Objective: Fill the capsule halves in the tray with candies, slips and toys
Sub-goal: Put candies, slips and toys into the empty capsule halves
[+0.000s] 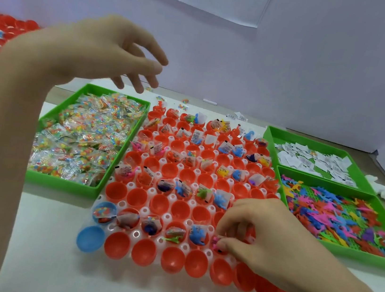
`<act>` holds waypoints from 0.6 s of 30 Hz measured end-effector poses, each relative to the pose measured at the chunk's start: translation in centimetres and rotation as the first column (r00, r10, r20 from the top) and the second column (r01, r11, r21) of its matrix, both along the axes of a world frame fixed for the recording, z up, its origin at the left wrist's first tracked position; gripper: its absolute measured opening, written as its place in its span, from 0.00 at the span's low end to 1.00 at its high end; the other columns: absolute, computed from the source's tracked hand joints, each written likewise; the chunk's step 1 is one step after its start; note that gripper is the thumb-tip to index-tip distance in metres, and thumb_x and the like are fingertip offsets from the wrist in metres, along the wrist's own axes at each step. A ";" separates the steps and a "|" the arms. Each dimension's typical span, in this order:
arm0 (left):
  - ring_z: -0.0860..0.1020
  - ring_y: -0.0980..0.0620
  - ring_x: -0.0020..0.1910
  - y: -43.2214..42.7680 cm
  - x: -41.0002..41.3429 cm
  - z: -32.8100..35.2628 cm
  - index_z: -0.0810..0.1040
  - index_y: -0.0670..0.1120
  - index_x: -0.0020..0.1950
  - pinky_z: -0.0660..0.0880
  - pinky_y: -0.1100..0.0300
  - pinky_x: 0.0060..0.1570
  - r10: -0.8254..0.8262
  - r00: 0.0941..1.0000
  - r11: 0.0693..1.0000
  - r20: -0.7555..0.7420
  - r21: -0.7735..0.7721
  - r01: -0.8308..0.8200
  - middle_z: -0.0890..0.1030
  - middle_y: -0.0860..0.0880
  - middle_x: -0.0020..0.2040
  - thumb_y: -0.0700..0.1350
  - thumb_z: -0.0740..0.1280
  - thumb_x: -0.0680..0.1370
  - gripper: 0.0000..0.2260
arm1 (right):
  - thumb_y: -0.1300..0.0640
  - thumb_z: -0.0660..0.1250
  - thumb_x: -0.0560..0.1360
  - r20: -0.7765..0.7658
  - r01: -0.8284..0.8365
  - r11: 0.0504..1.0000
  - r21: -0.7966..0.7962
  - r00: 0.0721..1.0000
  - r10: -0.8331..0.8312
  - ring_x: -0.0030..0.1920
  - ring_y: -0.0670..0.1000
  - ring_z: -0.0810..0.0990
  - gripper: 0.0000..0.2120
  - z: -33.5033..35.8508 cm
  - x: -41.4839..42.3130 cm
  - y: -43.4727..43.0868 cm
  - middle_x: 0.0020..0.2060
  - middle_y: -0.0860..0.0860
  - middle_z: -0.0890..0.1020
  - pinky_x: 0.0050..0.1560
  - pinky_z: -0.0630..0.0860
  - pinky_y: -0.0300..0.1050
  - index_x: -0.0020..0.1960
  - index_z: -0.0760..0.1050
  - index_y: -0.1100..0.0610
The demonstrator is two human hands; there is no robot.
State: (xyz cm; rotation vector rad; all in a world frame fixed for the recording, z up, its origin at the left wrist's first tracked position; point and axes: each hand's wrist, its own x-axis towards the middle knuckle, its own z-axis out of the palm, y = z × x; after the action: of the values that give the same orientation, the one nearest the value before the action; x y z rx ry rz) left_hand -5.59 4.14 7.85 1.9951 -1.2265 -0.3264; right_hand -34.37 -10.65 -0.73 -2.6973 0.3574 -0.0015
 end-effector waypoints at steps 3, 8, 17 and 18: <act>0.85 0.54 0.43 0.1 2.3 -1.7 0.81 0.55 0.57 0.77 0.57 0.43 0.044 0.999 0.990 -0.018 0.132 -0.041 0.87 0.53 0.45 0.45 0.70 0.79 0.08 | 0.49 0.78 0.71 0.025 0.000 1.000 0.018 1.000 0.000 0.41 0.42 0.80 0.06 0.0 -0.2 -0.3 0.38 0.40 0.82 0.41 0.77 0.39 0.47 0.84 0.45; 0.83 0.44 0.51 -0.5 3.4 -4.0 0.82 0.50 0.56 0.78 0.52 0.52 0.085 0.995 0.959 -0.044 0.276 -0.070 0.86 0.51 0.50 0.34 0.73 0.76 0.14 | 0.45 0.76 0.71 0.037 -0.023 1.000 -0.010 0.999 0.024 0.45 0.42 0.79 0.09 -0.1 -0.4 -0.3 0.41 0.39 0.80 0.42 0.76 0.38 0.50 0.82 0.43; 0.84 0.40 0.46 -1.5 5.5 -8.2 0.79 0.47 0.54 0.83 0.51 0.43 0.055 0.985 0.875 -0.165 0.482 0.032 0.84 0.42 0.48 0.27 0.75 0.70 0.20 | 0.43 0.72 0.72 0.236 0.194 0.964 0.184 0.943 -0.235 0.38 0.44 0.82 0.03 2.9 -1.6 -4.7 0.40 0.38 0.84 0.40 0.77 0.36 0.45 0.83 0.40; 0.83 0.40 0.46 -1.6 5.7 -8.5 0.78 0.47 0.56 0.82 0.51 0.42 0.067 0.983 0.873 -0.171 0.488 0.025 0.83 0.41 0.49 0.26 0.74 0.70 0.22 | 0.44 0.72 0.73 0.282 0.266 0.943 0.199 0.906 -0.315 0.37 0.46 0.82 0.02 3.0 -1.6 -6.3 0.39 0.39 0.85 0.38 0.78 0.37 0.43 0.83 0.41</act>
State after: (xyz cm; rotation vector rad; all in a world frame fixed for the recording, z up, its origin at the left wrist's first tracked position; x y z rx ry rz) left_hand 0.12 2.57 -0.66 2.3350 -1.0740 -0.8637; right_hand -35.98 -16.91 2.24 -2.4114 0.6294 -0.4610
